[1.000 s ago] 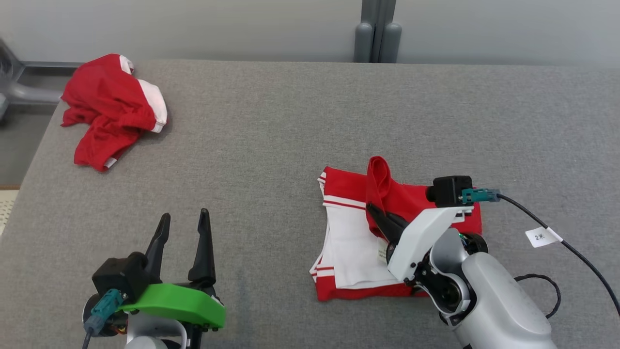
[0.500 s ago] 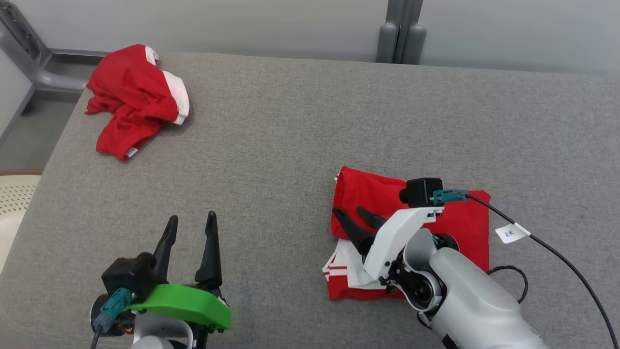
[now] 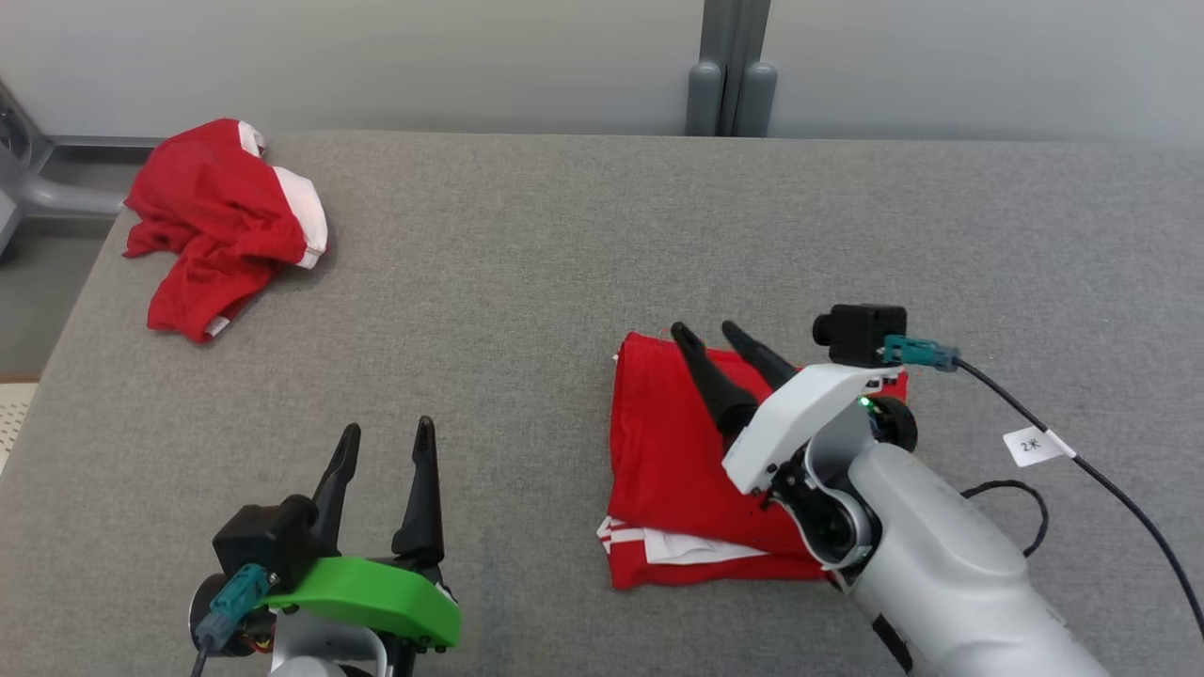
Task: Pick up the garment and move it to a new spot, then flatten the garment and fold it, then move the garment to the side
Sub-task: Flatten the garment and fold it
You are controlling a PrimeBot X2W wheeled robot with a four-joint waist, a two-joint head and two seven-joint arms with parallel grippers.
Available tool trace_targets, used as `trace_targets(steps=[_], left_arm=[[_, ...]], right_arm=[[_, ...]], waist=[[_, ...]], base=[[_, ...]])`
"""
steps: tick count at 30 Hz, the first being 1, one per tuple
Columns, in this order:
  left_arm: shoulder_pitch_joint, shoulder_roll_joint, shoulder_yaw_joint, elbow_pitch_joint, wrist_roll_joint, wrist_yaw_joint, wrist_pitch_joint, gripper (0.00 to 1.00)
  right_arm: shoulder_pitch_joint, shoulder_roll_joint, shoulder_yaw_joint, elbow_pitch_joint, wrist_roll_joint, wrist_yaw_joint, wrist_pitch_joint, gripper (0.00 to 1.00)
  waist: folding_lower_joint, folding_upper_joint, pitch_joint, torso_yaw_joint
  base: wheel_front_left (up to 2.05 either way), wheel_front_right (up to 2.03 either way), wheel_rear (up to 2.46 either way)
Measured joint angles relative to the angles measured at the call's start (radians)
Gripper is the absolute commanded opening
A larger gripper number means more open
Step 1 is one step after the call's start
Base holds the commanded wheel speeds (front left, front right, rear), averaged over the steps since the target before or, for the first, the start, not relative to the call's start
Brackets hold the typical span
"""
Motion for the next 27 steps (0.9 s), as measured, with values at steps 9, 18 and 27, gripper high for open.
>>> trace_targets(steps=[9,18,27], left_arm=[[-0.027,-0.006,-0.021,0.018,0.015,-0.004,-0.006,1.00],[-0.044,-0.025,-0.007,0.104,0.011,-0.018,-0.051,1.00],[0.002,-0.026,0.032,0.150,0.006,-0.034,-0.086,1.00]], right_arm=[[0.044,-0.075,-0.229,-0.026,-0.320,0.000,-0.124,1.00],[0.249,-0.045,-0.490,-0.213,-0.572,0.000,-0.131,1.00],[0.458,0.005,-0.574,-0.441,-0.665,0.000,-0.061,1.00]], waist=[[0.0000,0.0000,-0.022,-0.047],[0.0000,0.0000,-0.072,-0.083],[0.0000,0.0000,-0.108,-0.112]], base=[[0.00,0.00,0.00],[0.00,0.00,0.00],[0.00,0.00,0.00]])
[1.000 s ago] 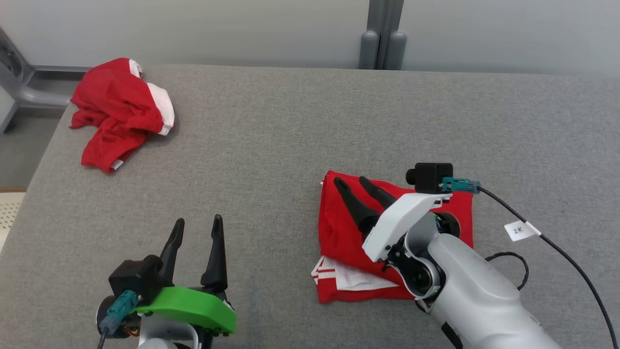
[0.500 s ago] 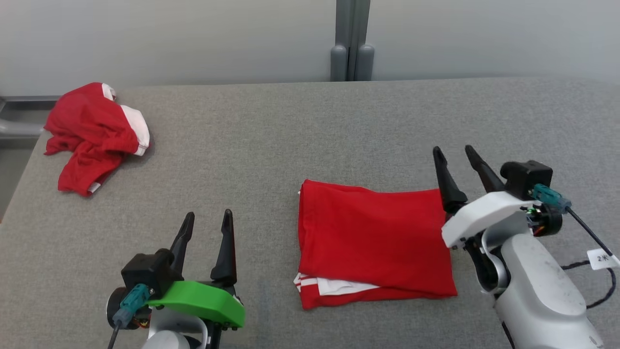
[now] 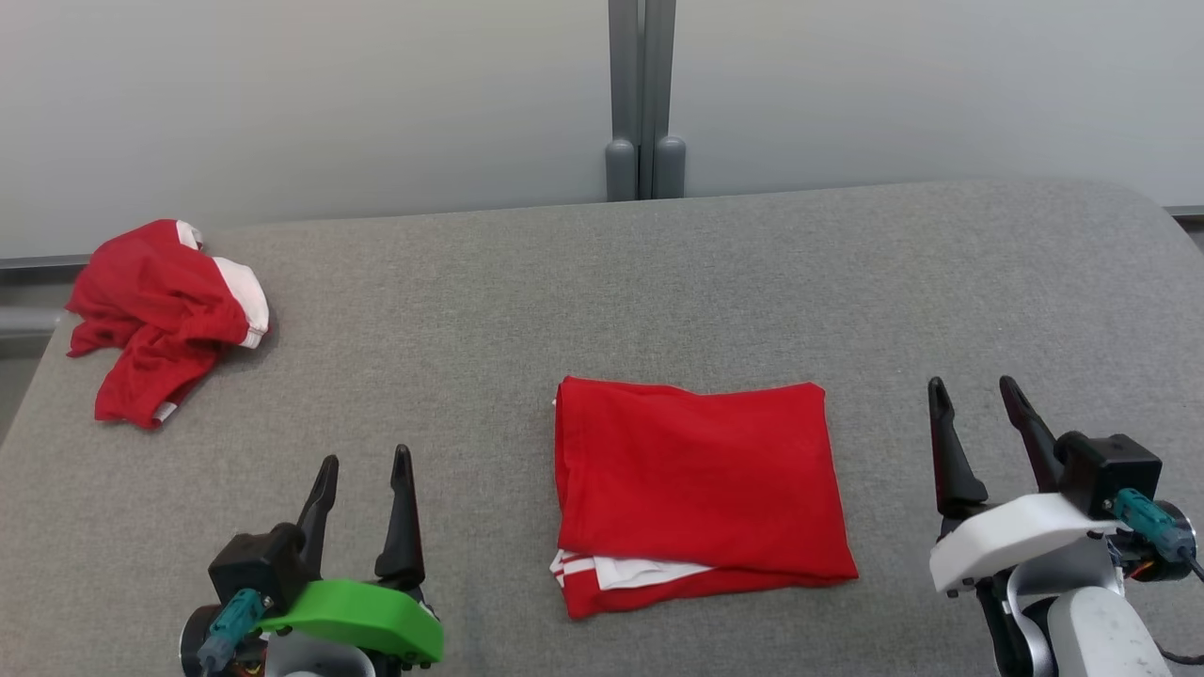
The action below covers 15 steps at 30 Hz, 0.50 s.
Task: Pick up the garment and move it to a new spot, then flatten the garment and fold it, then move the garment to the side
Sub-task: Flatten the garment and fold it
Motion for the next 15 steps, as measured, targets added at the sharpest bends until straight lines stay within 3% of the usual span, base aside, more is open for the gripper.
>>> trace_targets(steps=[15], left_arm=[[0.029,-0.007,0.012,0.030,0.012,-0.005,-0.007,1.00]], right_arm=[[0.061,0.007,0.026,-0.024,0.023,0.000,0.029,1.00]], waist=[[0.0000,0.0000,-0.014,-0.003]], base=[[0.00,0.00,0.00]])
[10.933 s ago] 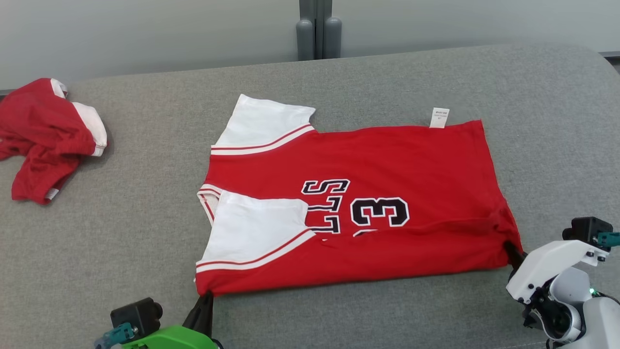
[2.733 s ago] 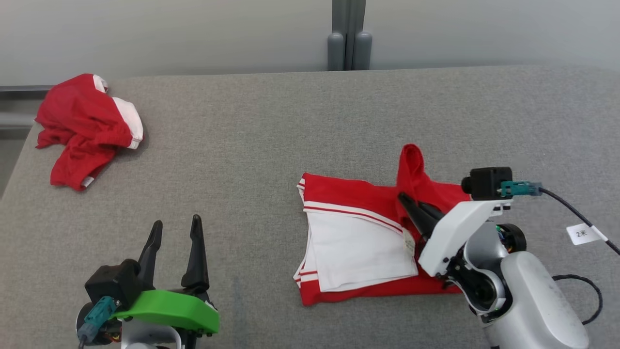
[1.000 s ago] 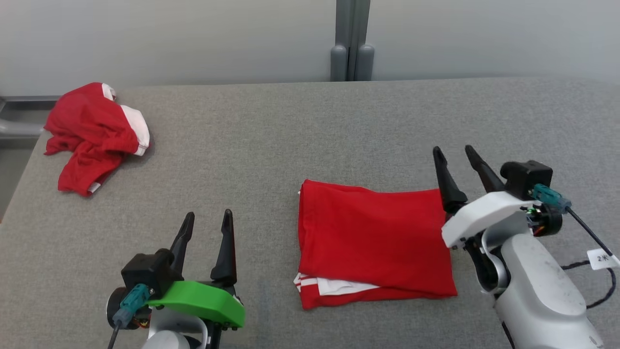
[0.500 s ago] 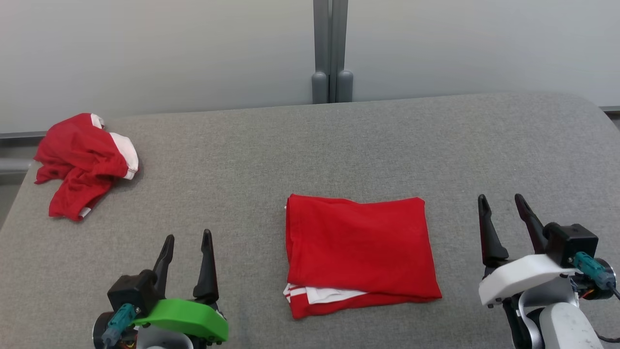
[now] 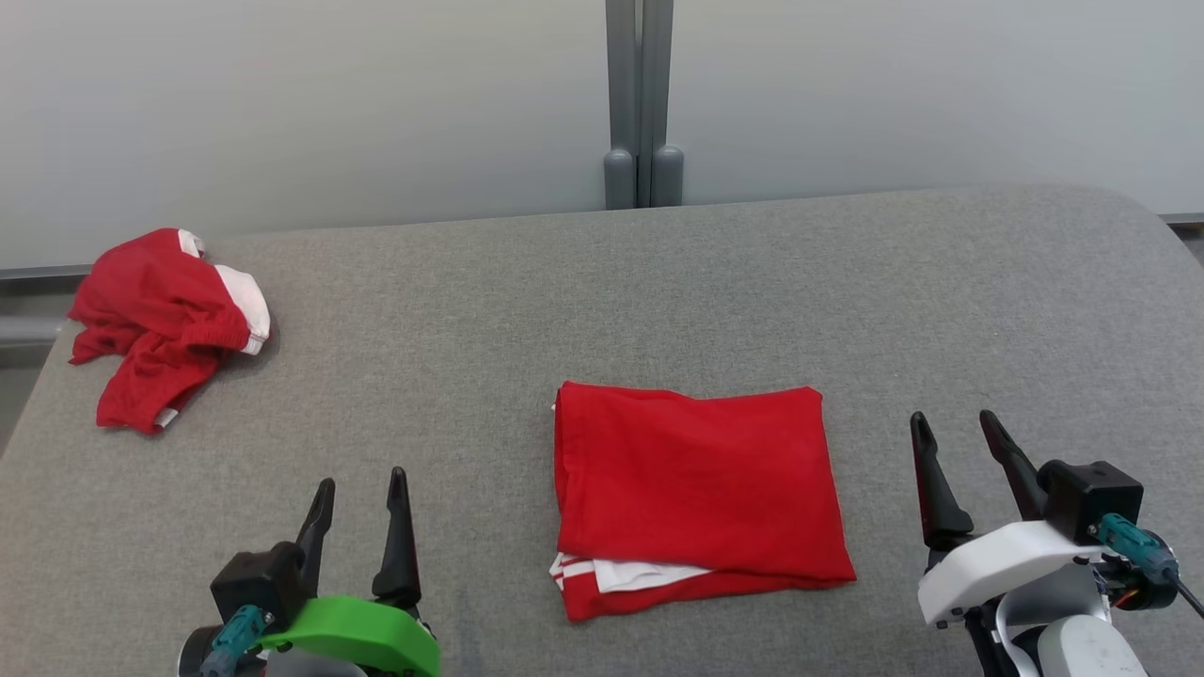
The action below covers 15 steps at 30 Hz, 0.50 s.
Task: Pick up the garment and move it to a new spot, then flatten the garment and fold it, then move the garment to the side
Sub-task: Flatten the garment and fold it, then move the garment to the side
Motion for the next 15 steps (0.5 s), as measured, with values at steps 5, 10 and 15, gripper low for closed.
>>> trace_targets(steps=[5,10,15], left_arm=[[0.000,0.000,0.002,0.004,0.000,0.000,0.000,1.00],[0.000,-0.001,0.005,0.003,-0.002,0.000,0.000,1.00],[0.000,-0.001,0.004,0.000,-0.003,0.000,0.000,1.00]], right_arm=[[0.000,0.000,0.001,0.004,0.000,0.000,0.000,1.00],[0.000,0.000,-0.002,0.009,-0.006,0.000,0.005,1.00],[0.000,0.000,-0.002,0.013,-0.013,0.000,0.009,1.00]], waist=[[0.0000,0.0000,0.001,-0.001],[0.0000,0.0000,0.001,-0.002],[0.0000,0.0000,0.003,-0.002]], base=[[0.00,0.00,0.00],[0.00,0.00,0.00],[0.00,0.00,0.00]])
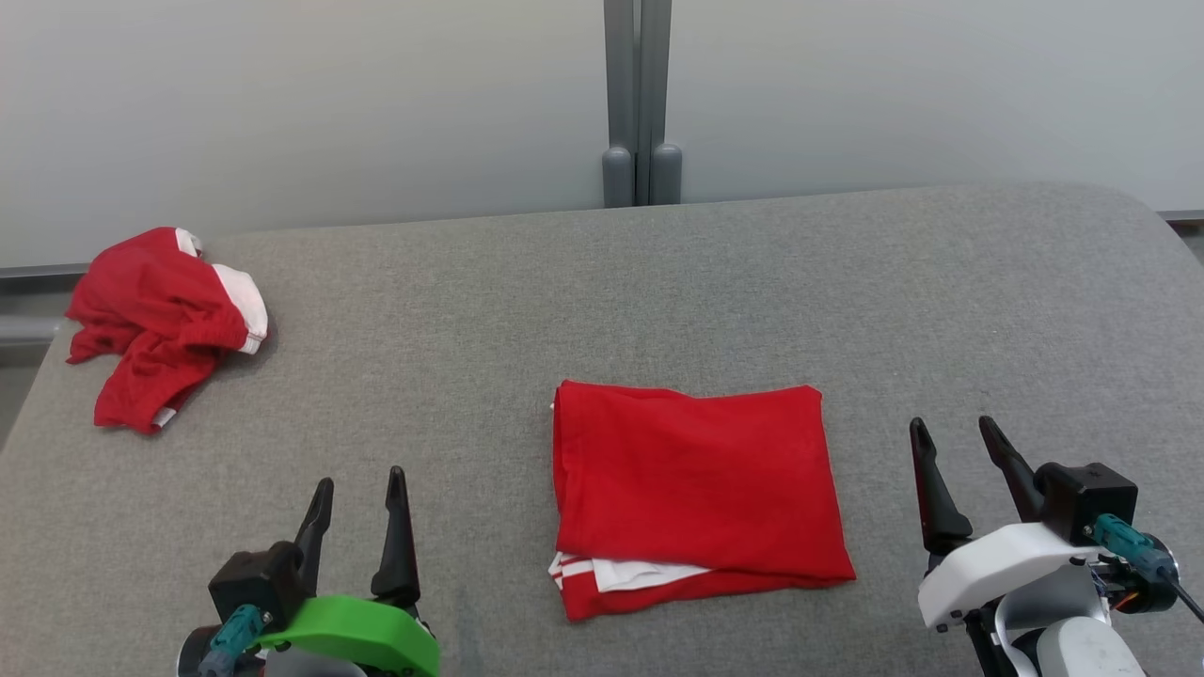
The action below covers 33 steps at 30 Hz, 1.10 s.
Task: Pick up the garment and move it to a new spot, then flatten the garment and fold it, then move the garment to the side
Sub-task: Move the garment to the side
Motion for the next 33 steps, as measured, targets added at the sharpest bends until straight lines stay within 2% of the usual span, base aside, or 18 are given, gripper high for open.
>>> trace_targets(steps=[7,21,28,33], left_arm=[[0.000,0.002,-0.002,-0.004,0.000,0.002,0.000,1.00],[-0.007,0.029,0.019,-0.049,0.001,0.022,0.000,1.00],[-0.011,0.033,0.031,-0.071,0.001,0.031,0.001,1.00],[-0.012,0.037,0.036,-0.075,0.005,0.031,0.000,1.00]], right_arm=[[-0.006,0.000,-0.005,0.037,0.017,0.000,0.065,1.00],[-0.174,-0.002,-0.011,0.250,0.055,0.000,0.274,1.00],[-0.223,-0.036,-0.011,0.380,0.081,0.000,0.320,1.00],[-0.262,-0.045,-0.002,0.468,0.076,0.000,0.313,1.00]], waist=[[0.0000,0.0000,0.006,0.007],[0.0000,0.0000,0.050,0.081],[0.0000,0.0000,0.093,0.136],[0.0000,0.0000,0.121,0.168]], base=[[0.00,0.00,0.00],[0.00,0.00,0.00],[0.00,0.00,0.00],[0.00,0.00,0.00]])
